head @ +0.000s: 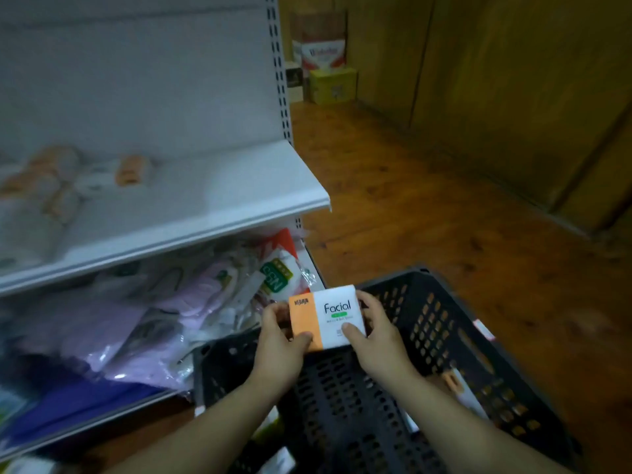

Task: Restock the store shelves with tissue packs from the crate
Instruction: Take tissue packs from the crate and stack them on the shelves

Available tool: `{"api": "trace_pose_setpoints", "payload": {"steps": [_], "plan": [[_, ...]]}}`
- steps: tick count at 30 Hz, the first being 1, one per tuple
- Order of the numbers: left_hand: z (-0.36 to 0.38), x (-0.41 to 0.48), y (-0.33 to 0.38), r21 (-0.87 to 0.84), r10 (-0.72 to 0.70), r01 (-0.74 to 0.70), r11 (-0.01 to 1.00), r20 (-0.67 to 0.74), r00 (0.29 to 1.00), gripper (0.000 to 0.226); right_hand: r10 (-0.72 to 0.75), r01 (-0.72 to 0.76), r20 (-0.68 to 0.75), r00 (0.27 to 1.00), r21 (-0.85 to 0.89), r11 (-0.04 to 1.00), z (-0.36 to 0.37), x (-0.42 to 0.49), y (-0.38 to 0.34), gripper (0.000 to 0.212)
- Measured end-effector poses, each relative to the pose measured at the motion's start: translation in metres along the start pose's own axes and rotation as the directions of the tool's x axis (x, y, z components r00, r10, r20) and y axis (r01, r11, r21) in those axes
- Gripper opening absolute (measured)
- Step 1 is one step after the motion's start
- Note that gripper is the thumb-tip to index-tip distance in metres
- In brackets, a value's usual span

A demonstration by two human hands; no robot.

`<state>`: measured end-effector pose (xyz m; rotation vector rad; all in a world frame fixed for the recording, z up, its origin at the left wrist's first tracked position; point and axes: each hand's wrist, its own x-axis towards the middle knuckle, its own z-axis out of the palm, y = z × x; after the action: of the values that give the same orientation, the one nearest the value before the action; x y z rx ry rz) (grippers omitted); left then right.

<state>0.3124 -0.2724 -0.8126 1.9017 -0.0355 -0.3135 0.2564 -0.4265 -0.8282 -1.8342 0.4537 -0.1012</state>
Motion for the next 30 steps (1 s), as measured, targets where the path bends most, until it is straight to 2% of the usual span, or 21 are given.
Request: {"api": "trace_pose_setpoints", "payload": {"steps": [3, 6, 9, 11, 14, 17, 21, 26, 30], "plan": [[-0.036, -0.004, 0.043, -0.027, 0.121, -0.123, 0.992, -0.071, 0.99, 0.037, -0.141, 0.139, -0.065, 0.988, -0.034, 0.99, 0.01, 0.001, -0.054, 0.043], [-0.073, -0.008, 0.078, -0.053, 0.263, -0.272, 0.961, -0.132, 0.956, 0.035, -0.304, 0.299, -0.145, 0.942, -0.054, 0.953, 0.021, 0.003, -0.107, 0.034], [-0.116, -0.012, 0.106, -0.037, 0.385, -0.39, 0.92, -0.101, 0.917, 0.041, -0.4, 0.394, -0.134, 0.907, -0.068, 0.917, 0.037, 0.004, -0.155, 0.036], [-0.147, -0.007, 0.112, 0.032, 0.435, -0.434, 0.9, -0.098, 0.895, 0.052, -0.445, 0.439, -0.082, 0.892, -0.086, 0.894, 0.054, 0.009, -0.178, 0.045], [-0.192, 0.004, 0.111, 0.222, 0.478, -0.441, 0.869, -0.152, 0.865, 0.057, -0.481, 0.476, 0.021, 0.876, -0.194, 0.858, 0.088, 0.018, -0.2, 0.052], [-0.236, 0.017, 0.102, 0.414, 0.509, -0.406, 0.815, -0.177, 0.842, 0.044, -0.518, 0.518, 0.072, 0.852, -0.259, 0.815, 0.129, 0.027, -0.219, 0.044], [-0.281, 0.04, 0.088, 0.612, 0.478, -0.316, 0.725, -0.117, 0.87, 0.031, -0.487, 0.501, 0.132, 0.863, -0.339, 0.796, 0.179, 0.042, -0.233, 0.037], [-0.299, 0.054, 0.077, 0.727, 0.469, -0.277, 0.628, -0.069, 0.881, 0.037, -0.434, 0.453, 0.153, 0.888, -0.456, 0.766, 0.214, 0.06, -0.238, 0.034], [-0.304, 0.063, 0.06, 0.846, 0.542, -0.339, 0.411, 0.072, 0.837, 0.032, -0.443, 0.43, 0.107, 0.89, -0.519, 0.739, 0.233, 0.071, -0.242, 0.031]]}}
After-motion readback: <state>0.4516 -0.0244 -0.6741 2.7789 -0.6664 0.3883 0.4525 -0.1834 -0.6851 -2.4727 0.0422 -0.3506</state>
